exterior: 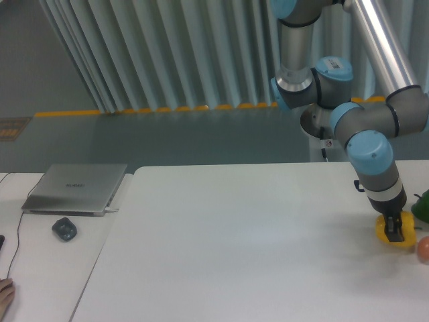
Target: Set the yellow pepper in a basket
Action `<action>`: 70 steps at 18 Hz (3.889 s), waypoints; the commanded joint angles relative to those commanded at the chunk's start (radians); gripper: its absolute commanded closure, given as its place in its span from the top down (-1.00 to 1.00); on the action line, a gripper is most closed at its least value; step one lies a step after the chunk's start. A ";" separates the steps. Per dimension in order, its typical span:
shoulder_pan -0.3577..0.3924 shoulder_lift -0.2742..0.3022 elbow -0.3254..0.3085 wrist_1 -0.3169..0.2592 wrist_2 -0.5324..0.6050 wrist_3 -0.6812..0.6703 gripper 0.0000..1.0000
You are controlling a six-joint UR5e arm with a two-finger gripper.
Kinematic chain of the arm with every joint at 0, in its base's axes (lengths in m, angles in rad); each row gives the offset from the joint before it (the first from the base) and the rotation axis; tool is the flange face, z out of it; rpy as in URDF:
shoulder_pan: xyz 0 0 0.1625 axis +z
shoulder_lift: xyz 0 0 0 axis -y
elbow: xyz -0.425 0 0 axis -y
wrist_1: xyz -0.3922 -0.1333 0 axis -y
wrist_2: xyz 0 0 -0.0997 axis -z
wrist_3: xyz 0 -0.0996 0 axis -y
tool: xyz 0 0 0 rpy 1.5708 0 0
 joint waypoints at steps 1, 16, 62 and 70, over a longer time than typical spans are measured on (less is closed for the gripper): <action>0.023 0.023 0.003 -0.002 -0.041 0.000 -0.28; 0.486 0.050 0.156 -0.066 -0.272 0.371 -0.19; 0.189 0.118 0.146 -0.245 -0.191 0.149 1.00; 0.187 0.095 0.149 -0.244 -0.217 0.126 1.00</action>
